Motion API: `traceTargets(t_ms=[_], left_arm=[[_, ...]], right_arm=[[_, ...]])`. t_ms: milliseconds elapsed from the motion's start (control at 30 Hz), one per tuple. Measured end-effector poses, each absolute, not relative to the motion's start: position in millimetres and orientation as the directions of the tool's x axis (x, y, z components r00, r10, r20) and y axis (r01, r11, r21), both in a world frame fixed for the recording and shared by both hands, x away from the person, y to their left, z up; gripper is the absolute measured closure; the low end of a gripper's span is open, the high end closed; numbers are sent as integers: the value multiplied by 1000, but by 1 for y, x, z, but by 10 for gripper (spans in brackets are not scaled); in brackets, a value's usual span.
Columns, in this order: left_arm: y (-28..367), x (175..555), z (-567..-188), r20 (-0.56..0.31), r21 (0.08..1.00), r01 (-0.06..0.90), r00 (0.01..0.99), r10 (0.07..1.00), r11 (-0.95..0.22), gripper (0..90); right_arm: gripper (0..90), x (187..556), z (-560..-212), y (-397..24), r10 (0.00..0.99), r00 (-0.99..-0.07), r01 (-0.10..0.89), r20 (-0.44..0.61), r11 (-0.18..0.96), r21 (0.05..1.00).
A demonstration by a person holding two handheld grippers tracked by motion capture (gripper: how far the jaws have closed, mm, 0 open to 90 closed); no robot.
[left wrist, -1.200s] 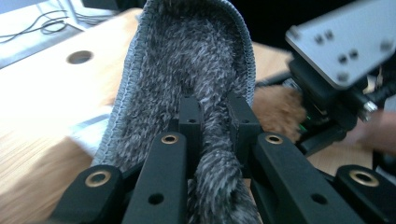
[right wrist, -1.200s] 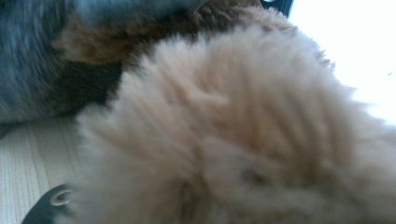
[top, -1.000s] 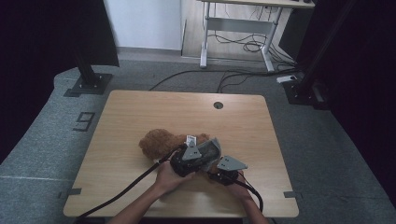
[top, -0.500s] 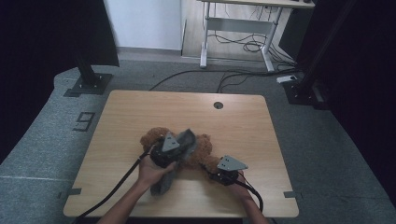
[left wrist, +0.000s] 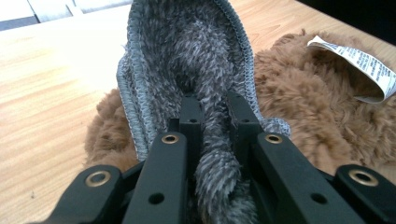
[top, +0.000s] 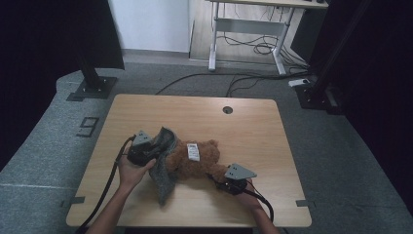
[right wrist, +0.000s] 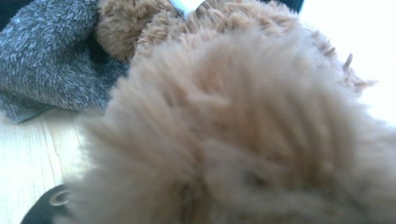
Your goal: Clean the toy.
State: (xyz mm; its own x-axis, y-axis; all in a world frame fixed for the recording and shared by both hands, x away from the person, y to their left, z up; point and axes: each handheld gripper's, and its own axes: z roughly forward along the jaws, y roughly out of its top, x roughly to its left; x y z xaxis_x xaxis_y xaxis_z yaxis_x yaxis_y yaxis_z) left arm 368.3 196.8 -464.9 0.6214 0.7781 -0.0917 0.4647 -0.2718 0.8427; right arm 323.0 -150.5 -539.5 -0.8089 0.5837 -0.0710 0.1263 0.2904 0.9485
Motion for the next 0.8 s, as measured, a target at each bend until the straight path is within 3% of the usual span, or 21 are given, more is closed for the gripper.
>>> traceTargets(t_ms=[267, 533, 800], left_arm=[[224, 372, -461, -91, 819, 512, 563, 822, -259, 791], [175, 380, -428, -46, 853, 423, 643, 764, -305, 783], [145, 398, -461, -74, 775, 506, 668, 741, -379, 784]], right_arm=[[610, 323, -539, -151, 577, -814, 126, -70, 294, 948], [610, 324, -539, -152, 581, -810, 128, -72, 297, 946], [587, 323, -539, -152, 579, -812, 122, -80, 302, 946]])
